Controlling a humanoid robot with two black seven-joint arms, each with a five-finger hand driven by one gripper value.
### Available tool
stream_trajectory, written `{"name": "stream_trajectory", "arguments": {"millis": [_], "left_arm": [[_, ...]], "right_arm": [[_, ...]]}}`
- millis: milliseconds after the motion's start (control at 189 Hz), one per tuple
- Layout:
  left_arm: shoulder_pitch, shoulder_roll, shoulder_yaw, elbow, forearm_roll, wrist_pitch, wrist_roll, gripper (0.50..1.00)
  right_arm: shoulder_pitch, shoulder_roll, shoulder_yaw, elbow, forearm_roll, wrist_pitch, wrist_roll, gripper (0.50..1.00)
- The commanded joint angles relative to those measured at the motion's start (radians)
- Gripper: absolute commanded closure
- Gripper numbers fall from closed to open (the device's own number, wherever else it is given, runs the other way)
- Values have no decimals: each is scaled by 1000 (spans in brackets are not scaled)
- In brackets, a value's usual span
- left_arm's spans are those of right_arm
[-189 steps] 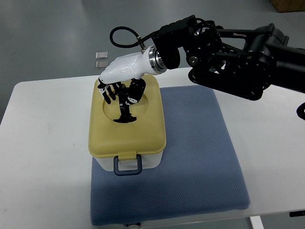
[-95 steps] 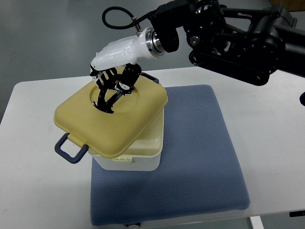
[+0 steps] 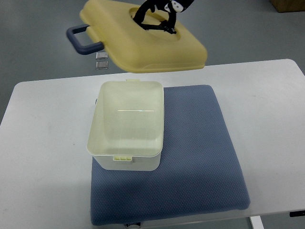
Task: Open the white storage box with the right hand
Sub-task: 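Lift the yellow lid off the white box with the right hand, then carry the lid beside the box and lower it onto the cushion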
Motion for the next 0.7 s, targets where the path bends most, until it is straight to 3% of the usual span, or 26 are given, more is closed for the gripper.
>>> {"name": "stream_trajectory", "arguments": {"millis": [0,106,301,697], "left_arm": [[0,0,0,0,2,0,0,500],[0,0,0,0,5,0,0,500],[0,0,-1,0,6,0,0,500],[0,0,0,0,8,0,0,500]], "right_arm": [[-9,-90,-79,7,-96,0,16,1000],[-23,-159,-180,-1,-168,0,51,1000],[-94,-228,-292,-9,-211,0,61,1000],[-263,-217,-317,-7,-272,0,61,1000]]}}
